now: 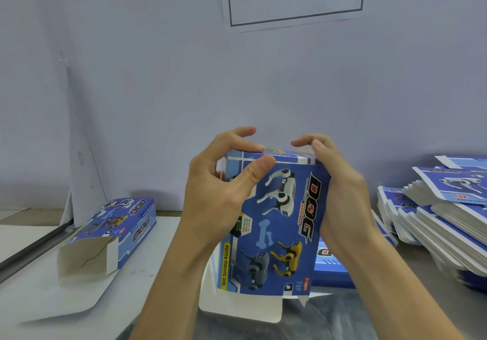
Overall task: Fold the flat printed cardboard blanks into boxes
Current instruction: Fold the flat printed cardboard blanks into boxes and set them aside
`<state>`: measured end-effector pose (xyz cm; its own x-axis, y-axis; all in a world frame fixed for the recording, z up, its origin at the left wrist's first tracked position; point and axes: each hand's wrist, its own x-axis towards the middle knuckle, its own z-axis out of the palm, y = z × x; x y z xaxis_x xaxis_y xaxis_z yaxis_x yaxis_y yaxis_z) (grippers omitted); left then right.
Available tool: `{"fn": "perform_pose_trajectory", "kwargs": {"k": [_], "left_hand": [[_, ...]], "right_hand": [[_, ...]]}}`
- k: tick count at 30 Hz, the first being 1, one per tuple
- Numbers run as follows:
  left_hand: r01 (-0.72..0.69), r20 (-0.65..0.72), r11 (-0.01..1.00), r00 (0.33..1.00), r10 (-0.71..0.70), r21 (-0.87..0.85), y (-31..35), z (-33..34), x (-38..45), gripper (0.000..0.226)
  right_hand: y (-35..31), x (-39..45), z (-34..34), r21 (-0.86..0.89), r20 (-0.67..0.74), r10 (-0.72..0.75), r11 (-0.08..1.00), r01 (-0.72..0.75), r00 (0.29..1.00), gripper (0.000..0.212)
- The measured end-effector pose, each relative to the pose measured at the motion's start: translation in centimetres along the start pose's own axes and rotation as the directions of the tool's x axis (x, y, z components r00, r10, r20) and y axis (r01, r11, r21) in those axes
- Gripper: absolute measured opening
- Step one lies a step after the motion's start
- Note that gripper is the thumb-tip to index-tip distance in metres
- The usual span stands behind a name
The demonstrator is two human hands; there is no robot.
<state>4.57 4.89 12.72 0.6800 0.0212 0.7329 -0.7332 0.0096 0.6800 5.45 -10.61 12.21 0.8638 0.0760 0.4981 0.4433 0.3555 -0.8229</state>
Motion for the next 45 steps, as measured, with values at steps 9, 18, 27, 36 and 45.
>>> {"fn": "perform_pose_trajectory", "kwargs": {"k": [9,18,27,36,45], "left_hand": [[-0.038,0.007,0.98,0.999,0.037,0.197,0.1,0.2,0.1,0.028],[-0.165,-0.341,0.959,0.91,0.238,0.23,0.6,-1.7,1.0,0.021],[-0.086,-0.854,0.991,0.518,-0.042,-0.101,-0.5,-3.6,1.7,0.037],[0.285,-0.356,0.77,0.759,-0.545,-0.57,-0.9,0.6,1.2,0.058],[0.472,-0.284,0.868,0.82,-0.497,-0.157,-2.3,-2.1,0.6,0.078]], "right_hand": [[-0.6,-0.2,0.1,-0.047,-0.056,0.048,0.998,-0.05,0.997,0.023],[-1.8,0.2,0.6,-0.23,-0.271,-0.324,0.936,0.266,0.906,0.01],[-3.4,-1.2,2.9,-0.64,0.27,0.366,0.759,-0.118,0.89,0.043],[0.6,0.4,1.8,0.034,-0.205,0.232,0.973,-0.23,0.951,0.107],[-0.4,0.6,-5.7,-0.213,-0.037,0.298,0.93,-0.299,0.954,0.043]]}}
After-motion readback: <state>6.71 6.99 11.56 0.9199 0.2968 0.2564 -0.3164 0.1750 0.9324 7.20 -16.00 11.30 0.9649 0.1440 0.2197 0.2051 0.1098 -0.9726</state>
